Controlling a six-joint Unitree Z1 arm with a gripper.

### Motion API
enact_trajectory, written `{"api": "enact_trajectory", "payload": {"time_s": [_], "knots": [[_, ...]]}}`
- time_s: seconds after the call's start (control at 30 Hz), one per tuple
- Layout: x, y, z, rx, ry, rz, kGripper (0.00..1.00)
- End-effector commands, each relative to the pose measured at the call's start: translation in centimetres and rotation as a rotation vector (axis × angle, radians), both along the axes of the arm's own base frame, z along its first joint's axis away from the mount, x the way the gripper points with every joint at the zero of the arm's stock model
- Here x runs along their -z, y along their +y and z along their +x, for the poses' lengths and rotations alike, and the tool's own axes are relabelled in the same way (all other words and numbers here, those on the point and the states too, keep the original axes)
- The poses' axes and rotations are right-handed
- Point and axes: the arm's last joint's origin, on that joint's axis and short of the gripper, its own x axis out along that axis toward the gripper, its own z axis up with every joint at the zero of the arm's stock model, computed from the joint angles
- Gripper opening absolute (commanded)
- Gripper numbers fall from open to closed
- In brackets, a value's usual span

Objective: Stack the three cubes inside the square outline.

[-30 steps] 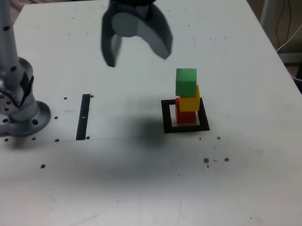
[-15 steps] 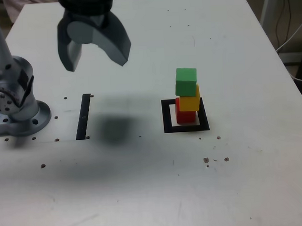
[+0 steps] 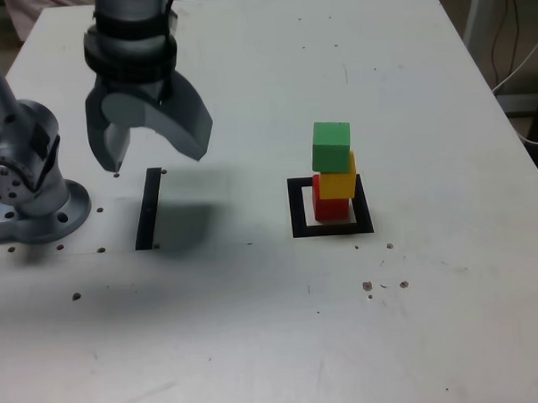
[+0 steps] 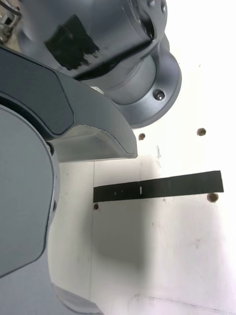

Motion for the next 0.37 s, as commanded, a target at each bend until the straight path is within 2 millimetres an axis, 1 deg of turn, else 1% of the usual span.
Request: {"api": "enact_trajectory", "payload": {"time_s": [0.0, 0.17, 0.33], "knots": [[0.6, 0.0, -0.3, -0.005, -0.004, -0.007, 1.00], [2.4, 0.0, -0.7, -0.011, -0.011, -0.019, 1.00], [3.4, 0.0, -1.0, -0.021, -0.007, -0.024, 1.00]]}}
